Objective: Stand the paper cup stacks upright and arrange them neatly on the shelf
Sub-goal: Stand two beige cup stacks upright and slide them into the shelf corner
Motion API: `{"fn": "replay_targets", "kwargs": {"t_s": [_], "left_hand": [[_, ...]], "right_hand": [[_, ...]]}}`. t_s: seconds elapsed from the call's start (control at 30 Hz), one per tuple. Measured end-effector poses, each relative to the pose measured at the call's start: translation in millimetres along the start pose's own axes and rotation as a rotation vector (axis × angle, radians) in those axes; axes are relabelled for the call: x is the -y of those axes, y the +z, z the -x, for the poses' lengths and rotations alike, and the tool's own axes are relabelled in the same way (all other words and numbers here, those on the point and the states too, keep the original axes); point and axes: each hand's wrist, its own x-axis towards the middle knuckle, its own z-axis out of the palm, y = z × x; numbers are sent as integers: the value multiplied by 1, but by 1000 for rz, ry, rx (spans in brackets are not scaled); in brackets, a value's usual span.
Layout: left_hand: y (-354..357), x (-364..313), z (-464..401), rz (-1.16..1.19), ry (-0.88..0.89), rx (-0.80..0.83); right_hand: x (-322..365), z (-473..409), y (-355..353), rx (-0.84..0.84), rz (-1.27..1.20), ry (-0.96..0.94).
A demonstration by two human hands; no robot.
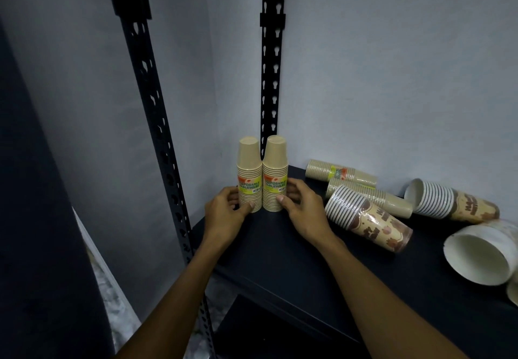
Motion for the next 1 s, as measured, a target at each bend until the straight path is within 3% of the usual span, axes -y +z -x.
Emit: {"fn": "replay_targets", "kwargs": {"t_s": [0.7, 0.87, 1.0], "left_hand": [[-3, -6, 12, -107, -6, 19], [-4, -9, 27, -232, 9, -45], [-6, -14, 46, -202, 22, -179]], "right_hand": [[2, 11, 2, 19, 89, 38], [5, 34, -5, 20, 209, 24], [11, 59, -19, 108, 359, -63]]}}
